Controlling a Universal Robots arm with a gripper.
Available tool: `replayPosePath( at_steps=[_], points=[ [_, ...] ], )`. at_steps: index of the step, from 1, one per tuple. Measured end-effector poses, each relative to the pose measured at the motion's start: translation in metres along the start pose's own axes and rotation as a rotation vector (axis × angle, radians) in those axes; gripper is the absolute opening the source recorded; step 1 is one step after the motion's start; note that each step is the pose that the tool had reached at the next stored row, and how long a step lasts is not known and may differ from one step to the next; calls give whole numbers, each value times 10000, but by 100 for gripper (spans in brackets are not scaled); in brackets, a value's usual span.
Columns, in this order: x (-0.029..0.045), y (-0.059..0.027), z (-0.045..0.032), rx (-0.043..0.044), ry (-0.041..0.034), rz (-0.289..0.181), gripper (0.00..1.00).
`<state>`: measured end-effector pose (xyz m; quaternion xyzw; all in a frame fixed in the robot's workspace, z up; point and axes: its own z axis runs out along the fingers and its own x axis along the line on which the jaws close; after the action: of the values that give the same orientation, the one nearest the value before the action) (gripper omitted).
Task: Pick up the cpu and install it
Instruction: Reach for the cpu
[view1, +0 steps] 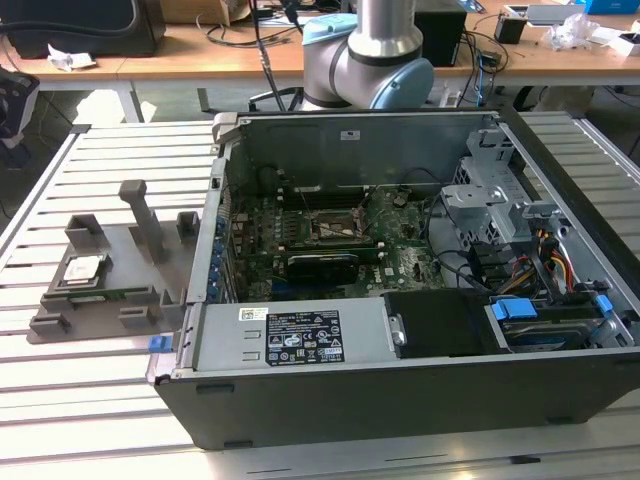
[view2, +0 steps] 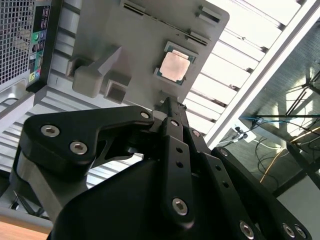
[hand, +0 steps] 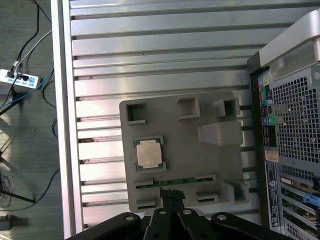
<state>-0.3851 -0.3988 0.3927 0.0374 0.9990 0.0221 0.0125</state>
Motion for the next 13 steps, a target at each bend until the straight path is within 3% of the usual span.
replayPosePath(
  at_steps=[13],
  points=[
    [133,-11,-4,0,0,-2,11]
  ],
)
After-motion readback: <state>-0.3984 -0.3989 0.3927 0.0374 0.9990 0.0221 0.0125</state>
